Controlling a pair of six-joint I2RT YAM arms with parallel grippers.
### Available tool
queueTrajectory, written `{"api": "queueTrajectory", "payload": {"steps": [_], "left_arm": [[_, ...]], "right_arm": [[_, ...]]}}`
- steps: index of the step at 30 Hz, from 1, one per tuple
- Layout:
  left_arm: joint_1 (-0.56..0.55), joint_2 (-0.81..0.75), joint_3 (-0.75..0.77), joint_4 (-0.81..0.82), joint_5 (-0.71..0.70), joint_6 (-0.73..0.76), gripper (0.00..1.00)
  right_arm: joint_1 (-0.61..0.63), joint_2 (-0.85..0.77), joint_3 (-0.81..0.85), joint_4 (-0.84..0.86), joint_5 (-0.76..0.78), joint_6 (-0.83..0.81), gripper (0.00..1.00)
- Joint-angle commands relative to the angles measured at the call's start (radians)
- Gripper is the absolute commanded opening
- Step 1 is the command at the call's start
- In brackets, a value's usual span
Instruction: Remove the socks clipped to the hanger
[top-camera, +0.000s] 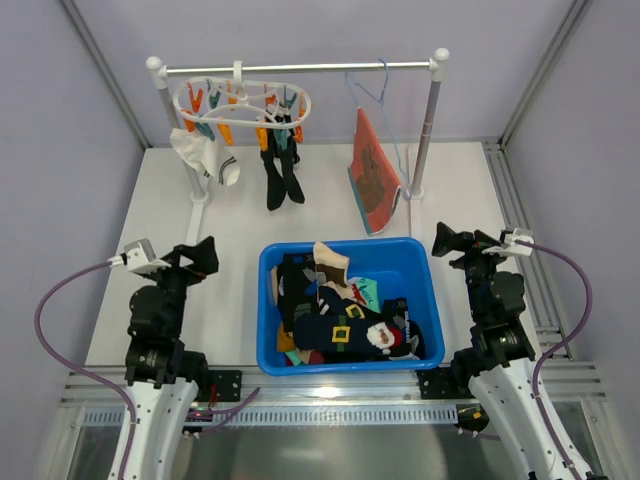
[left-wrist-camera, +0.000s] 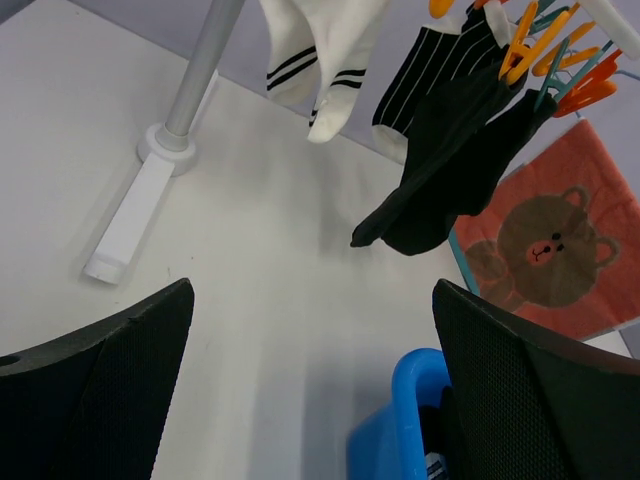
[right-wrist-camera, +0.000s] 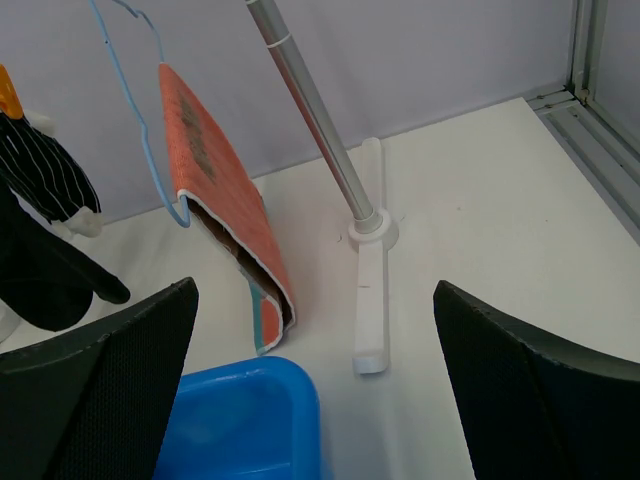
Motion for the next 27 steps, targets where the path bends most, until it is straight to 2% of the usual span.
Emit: {"api": "queueTrajectory", "payload": {"steps": [1, 9, 12, 13, 17, 21, 22, 24, 27], "left_arm": [[0.004, 0.029, 0.016, 0.04, 0.009, -0.003, 1.0], [0.004, 0.028, -0.013, 0.1, 0.054, 0.006, 1.0], [0.005, 0.048, -0.042, 0.197, 0.126, -0.008, 1.0], [0.004, 0.064, -0.039, 0.211, 0.175, -0.016, 1.0], [-0.003, 0.218, 0.0, 0.263, 0.2, -0.019, 0.98], [-0.068, 0.317, 0.006, 0.378, 0.151, 0.006, 0.97], [-0.125, 0.337, 0.013, 0.393, 0.138, 0.025, 0.97], [-0.233, 0.412, 0.026, 0.43, 0.019, 0.061, 0.98], [-0.347, 0.523, 0.065, 0.537, -0.076, 0.133, 0.99]], "right_arm": [[0.002, 0.003, -0.003, 0.035, -0.015, -0.009, 1.0], [0.004, 0.01, -0.004, 0.069, -0.107, -0.04, 1.0], [0.005, 0.025, 0.01, 0.095, -0.171, -0.046, 1.0], [0.012, 0.041, 0.014, 0.1, -0.185, -0.048, 1.0], [0.093, 0.087, 0.045, 0.136, -0.187, -0.072, 1.0], [0.229, 0.108, 0.077, 0.161, -0.098, -0.126, 1.0], [0.257, 0.114, 0.086, 0.16, -0.079, -0.136, 1.0], [0.324, 0.134, 0.114, 0.163, -0.044, -0.155, 1.0], [0.404, 0.179, 0.154, 0.176, -0.035, -0.173, 1.0]]}}
